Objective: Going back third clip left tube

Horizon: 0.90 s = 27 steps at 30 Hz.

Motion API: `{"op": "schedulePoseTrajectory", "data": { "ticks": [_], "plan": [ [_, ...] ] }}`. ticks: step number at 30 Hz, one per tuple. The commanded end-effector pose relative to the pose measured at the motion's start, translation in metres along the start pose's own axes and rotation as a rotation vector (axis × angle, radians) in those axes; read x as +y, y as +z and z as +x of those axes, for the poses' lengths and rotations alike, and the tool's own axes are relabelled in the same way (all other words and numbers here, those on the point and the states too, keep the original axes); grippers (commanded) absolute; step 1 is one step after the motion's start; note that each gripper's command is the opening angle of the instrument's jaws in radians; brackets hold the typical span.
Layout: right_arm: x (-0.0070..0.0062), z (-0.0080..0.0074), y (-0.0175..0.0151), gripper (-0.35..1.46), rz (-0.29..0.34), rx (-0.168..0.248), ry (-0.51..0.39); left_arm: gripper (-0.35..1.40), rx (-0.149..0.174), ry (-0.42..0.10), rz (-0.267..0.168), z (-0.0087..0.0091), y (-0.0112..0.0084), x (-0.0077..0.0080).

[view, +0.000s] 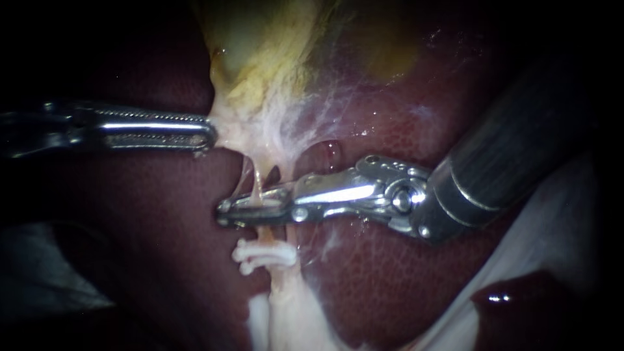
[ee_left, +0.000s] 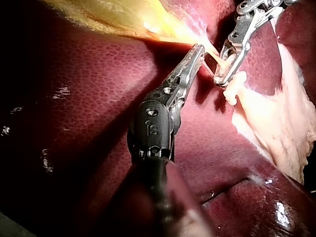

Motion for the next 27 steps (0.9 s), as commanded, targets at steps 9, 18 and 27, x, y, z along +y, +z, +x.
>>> {"op": "schedulePoseTrajectory", "data": {
  "ticks": [9,18,27],
  "plan": [
    [0.0011,0.0002,0.0020,0.46,0.008,-0.005,-0.132,-0.35,0.000,0.000,0.000,0.0000,0.0000,0.0000],
    [0.0030,-0.0005,0.0022,0.50,-0.106,0.018,-0.219,-0.35,0.000,0.001,0.000,-0.0002,0.0000,0.0001],
    [0.0041,-0.0013,-0.0002,0.50,-0.152,0.027,-0.200,-0.35,0.000,0.002,-0.002,-0.0003,-0.0003,0.0001]
  ]
}}
